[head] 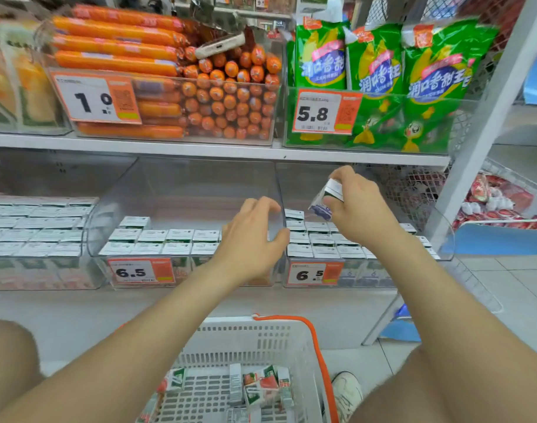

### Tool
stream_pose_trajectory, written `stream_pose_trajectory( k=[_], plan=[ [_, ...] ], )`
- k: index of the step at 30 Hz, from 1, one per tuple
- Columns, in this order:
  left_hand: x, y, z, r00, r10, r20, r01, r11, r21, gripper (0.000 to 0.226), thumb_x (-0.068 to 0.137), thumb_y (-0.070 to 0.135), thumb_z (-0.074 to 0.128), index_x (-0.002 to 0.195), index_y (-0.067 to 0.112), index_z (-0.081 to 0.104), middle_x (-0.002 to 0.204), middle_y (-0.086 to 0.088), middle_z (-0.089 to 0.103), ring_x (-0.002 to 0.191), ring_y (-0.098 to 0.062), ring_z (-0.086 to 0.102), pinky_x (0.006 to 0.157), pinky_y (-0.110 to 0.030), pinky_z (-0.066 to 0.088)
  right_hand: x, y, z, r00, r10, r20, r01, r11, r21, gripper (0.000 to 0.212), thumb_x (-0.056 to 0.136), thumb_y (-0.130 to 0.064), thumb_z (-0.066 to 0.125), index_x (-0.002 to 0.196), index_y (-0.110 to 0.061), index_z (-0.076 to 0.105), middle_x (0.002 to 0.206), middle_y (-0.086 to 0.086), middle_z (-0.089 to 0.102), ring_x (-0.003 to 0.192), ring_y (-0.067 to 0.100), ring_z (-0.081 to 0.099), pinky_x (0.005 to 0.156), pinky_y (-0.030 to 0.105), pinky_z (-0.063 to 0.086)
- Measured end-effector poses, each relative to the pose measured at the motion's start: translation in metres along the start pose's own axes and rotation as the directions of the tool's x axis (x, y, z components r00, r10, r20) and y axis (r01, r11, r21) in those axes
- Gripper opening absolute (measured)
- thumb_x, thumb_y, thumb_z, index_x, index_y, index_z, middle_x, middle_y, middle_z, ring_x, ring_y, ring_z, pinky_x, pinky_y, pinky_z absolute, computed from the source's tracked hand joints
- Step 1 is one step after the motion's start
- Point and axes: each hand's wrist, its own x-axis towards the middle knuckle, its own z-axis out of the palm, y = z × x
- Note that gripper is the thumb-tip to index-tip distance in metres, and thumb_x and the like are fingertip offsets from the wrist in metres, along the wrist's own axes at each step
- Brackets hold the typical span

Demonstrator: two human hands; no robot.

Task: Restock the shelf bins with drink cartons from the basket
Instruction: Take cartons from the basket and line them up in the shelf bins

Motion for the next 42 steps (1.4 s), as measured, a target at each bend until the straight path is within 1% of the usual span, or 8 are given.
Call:
stream_pose_trajectory(
  k=[7,12,24,29,33,35,38,42],
  plan=[
    [0.009,-0.012,0.038,0.997,0.025,0.074,-0.033,0.993,0.109,0.067,0.105,0.048,0.048,0.163,0.026,0.023,0.159,0.001,0.043,0.142,-0.025,0.044,0.113,-0.055,0.035,0.044,0.036,0.036,0.993,-0.037,0.108,0.062,0.969,-0.239,0.045,0.1,-0.005,0.064,0.142,-0.015,0.051,0.119,0.021,0.052,0.093,0.044,0.055,0.075,0.043,0.045],
    [0.012,-0.026,0.044,0.997,0.047,0.06,-0.052,0.995,0.081,0.076,0.098,0.059,0.043,0.166,0.034,0.019,0.156,0.008,0.049,0.142,-0.02,0.044,0.113,-0.055,0.036,0.074,0.044,0.07,0.947,0.061,0.316,-0.012,0.988,-0.154,0.053,0.1,-0.02,0.069,0.15,-0.021,0.053,0.147,0.021,0.052,0.128,0.043,0.056,0.104,0.046,0.051],
    [0.012,-0.029,0.039,0.993,0.094,0.069,-0.094,0.996,0.0,0.075,0.102,0.051,0.06,0.165,0.031,0.024,0.158,0.003,0.047,0.144,-0.02,0.043,0.12,-0.051,0.032,0.076,0.059,0.069,0.842,0.062,0.536,-0.003,0.994,-0.111,0.048,0.106,-0.015,0.044,0.153,-0.024,0.05,0.16,0.004,0.048,0.148,0.028,0.041,0.123,0.041,0.032],
    [0.01,-0.029,0.034,0.993,0.076,0.092,-0.071,0.996,-0.046,0.073,0.1,0.052,0.062,0.161,0.024,0.034,0.157,0.001,0.048,0.145,-0.021,0.044,0.119,-0.048,0.037,0.045,0.041,0.051,0.909,0.057,0.412,0.022,0.983,-0.184,0.051,0.104,-0.013,0.042,0.155,-0.013,0.042,0.146,0.023,0.055,0.129,0.041,0.054,0.101,0.041,0.05],
    [-0.012,-0.035,0.027,0.967,0.227,-0.116,-0.223,0.974,0.049,0.037,0.103,0.032,0.061,0.138,0.019,0.057,0.13,0.001,0.062,0.119,-0.021,0.059,0.102,-0.045,0.048,0.003,-0.019,0.01,0.955,-0.19,0.228,0.197,0.98,-0.006,0.038,0.093,-0.002,0.047,0.117,-0.018,0.071,0.102,0.004,0.073,0.096,0.023,0.066,0.08,0.029,0.048],
    [-0.034,-0.04,0.019,0.901,0.362,-0.238,-0.348,0.932,0.099,0.017,0.096,0.019,0.064,0.114,0.018,0.065,0.103,0.004,0.062,0.091,-0.017,0.058,0.083,-0.034,0.048,-0.031,-0.055,-0.005,0.909,-0.273,0.316,0.247,0.961,0.122,0.034,0.085,-0.003,0.05,0.092,-0.023,0.077,0.076,-0.002,0.074,0.068,0.014,0.065,0.066,0.027,0.051],
    [-0.074,-0.055,0.012,0.898,0.399,-0.182,-0.385,0.916,0.11,0.001,0.086,0.021,0.061,0.086,0.022,0.061,0.075,0.015,0.051,0.067,-0.01,0.047,0.062,-0.027,0.043,-0.07,-0.085,0.011,0.74,-0.316,0.594,0.324,0.941,0.097,0.021,0.083,-0.008,0.054,0.076,-0.013,0.073,0.066,0.003,0.069,0.063,0.018,0.06,0.059,0.031,0.05],
    [-0.116,-0.103,0.025,0.919,0.046,0.391,-0.145,0.963,0.227,0.023,0.088,0.039,0.046,0.096,0.033,0.067,0.08,0.012,0.069,0.068,-0.011,0.061,0.065,-0.04,0.057,-0.101,-0.091,0.076,0.479,-0.138,0.867,0.403,0.912,-0.078,0.032,0.091,-0.007,0.05,0.06,-0.012,0.047,0.062,0.011,0.049,0.06,0.025,0.042,0.055,0.036,0.037]
  ],
)
